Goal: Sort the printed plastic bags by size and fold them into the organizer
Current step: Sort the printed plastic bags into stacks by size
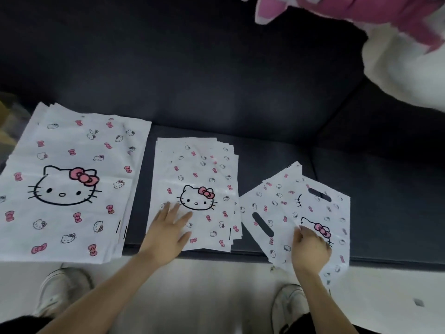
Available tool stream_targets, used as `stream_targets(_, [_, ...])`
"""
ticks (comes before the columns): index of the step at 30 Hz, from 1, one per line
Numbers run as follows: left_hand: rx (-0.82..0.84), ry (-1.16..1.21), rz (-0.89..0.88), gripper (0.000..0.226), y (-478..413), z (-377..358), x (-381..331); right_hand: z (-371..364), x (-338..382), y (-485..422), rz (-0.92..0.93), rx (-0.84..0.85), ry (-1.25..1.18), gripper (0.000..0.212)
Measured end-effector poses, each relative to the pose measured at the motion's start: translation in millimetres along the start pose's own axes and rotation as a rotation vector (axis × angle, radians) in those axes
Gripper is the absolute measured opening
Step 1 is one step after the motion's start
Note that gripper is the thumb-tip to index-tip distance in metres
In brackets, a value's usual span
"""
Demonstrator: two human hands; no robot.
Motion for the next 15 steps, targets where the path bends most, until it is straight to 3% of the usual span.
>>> stream_targets(3, [0.075, 0.015, 0.074, 0.08, -0.1, -6.1, -5.0, 17.6, -1.2, -7.4, -0.086, -0.031, -0.145, 0.035])
stream_targets(5, [0.006, 0.117, 0.093, 0.089, -0.3, 2.7, -10.0, 35.5, 1.7, -16.3, -0.138, -0.045, -0.286, 0.035])
stream_targets(8, [-0.165, 0.223, 0.001, 0.08, -7.4, 28.3, -27.2, 79.6, 30.1, -32.6, 0.071, 0.034, -0.362, 0.037])
stream_targets(12, [-0.371, 0.394, -0.195, 0.079, -13.4, 87.0, -79.3, 140.1, 83.5, -37.2, 0.402, 0.431, -0.338, 0.041])
stream_targets(15, [-0.37, 0.469, -0.365, 0.082, -17.4, 118.1, -118.4, 171.6, 123.0, -26.7, 0.625, 0.724, -0.316, 0.044])
Point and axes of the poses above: each hand's wrist, its own y-axis away from the middle knuckle, its own z-axis out of the back of the hand, x = y × z, the point moved 5 cm from there along -y, towards the middle knuckle, and after that the axes turned 8 degrees about y, right-handed, at the moved point
